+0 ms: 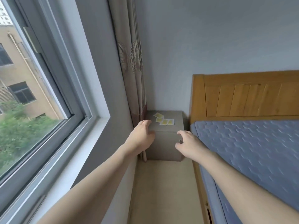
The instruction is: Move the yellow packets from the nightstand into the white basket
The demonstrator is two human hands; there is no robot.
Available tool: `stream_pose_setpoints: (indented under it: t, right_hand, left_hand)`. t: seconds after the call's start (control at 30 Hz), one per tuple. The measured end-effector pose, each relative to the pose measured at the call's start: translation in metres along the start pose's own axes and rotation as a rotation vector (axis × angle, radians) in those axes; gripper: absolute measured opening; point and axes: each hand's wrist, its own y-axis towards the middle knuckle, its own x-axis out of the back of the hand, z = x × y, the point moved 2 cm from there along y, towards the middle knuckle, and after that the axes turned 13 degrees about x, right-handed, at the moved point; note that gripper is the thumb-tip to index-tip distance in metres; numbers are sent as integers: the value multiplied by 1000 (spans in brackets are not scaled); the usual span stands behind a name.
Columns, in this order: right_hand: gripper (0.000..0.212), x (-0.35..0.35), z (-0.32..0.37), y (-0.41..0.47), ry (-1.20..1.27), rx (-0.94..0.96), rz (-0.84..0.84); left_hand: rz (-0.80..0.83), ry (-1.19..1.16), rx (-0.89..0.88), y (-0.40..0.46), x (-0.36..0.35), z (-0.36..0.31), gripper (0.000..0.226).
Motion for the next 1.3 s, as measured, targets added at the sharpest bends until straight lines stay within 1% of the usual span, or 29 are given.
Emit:
stream_pose_setpoints:
  t: [0.17, 0.27, 0.37, 0.43, 0.53, 0.63, 0.77, 0.83, 0.93, 1.0, 1.1, 1.2, 1.23, 1.27, 1.3]
  right_hand:
    - [55, 1, -35, 116, -32, -30, 18]
    - [50, 12, -50, 192, -48, -51, 6]
    - [55, 20, -67, 261, -42, -69, -9]
    - [56, 23, -83, 298, -26, -80, -10]
    - [54, 25, -115, 348, -16, -132, 22]
    - [50, 26, -155, 402, -2, -162, 38]
    - [60, 28, -208, 483, 39, -135, 54]
    - [61, 31, -235, 524, 59, -121, 54]
    - [60, 36, -269, 578, 68, -123, 78]
    - [54, 38, -290, 609, 77, -133, 82]
    - [39, 32, -317, 651, 88, -150, 120]
    - [10, 12, -347, 697, 106, -202, 149]
    - [9, 3, -357, 714, 98, -223, 161]
    - [14, -6, -366, 730, 100, -231, 174]
    - [12, -17, -375, 745, 100, -246, 195]
  left_hand:
    - [38, -53, -30, 126, -12, 7, 48]
    - [78, -73, 35, 208, -13, 16, 47]
    - [100, -64, 85, 291, -19, 23, 43]
    - [113, -57, 98, 341, -25, 22, 47]
    - [188, -9, 105, 405, -45, 13, 51]
    - [231, 29, 78, 467, -69, 2, 50]
    - [256, 92, 83, 550, -101, -10, 47]
    - [274, 132, 104, 593, -114, -18, 47]
    - [302, 203, 134, 652, -131, -25, 53]
    - [327, 250, 134, 691, -144, -30, 55]
    - [378, 366, 92, 742, -167, -35, 49]
    - [402, 483, 26, 800, -198, -34, 47]
    - [415, 512, 9, 820, -210, -32, 48]
    - [430, 548, -9, 840, -223, -29, 47]
    - [446, 587, -37, 860, -239, -25, 46]
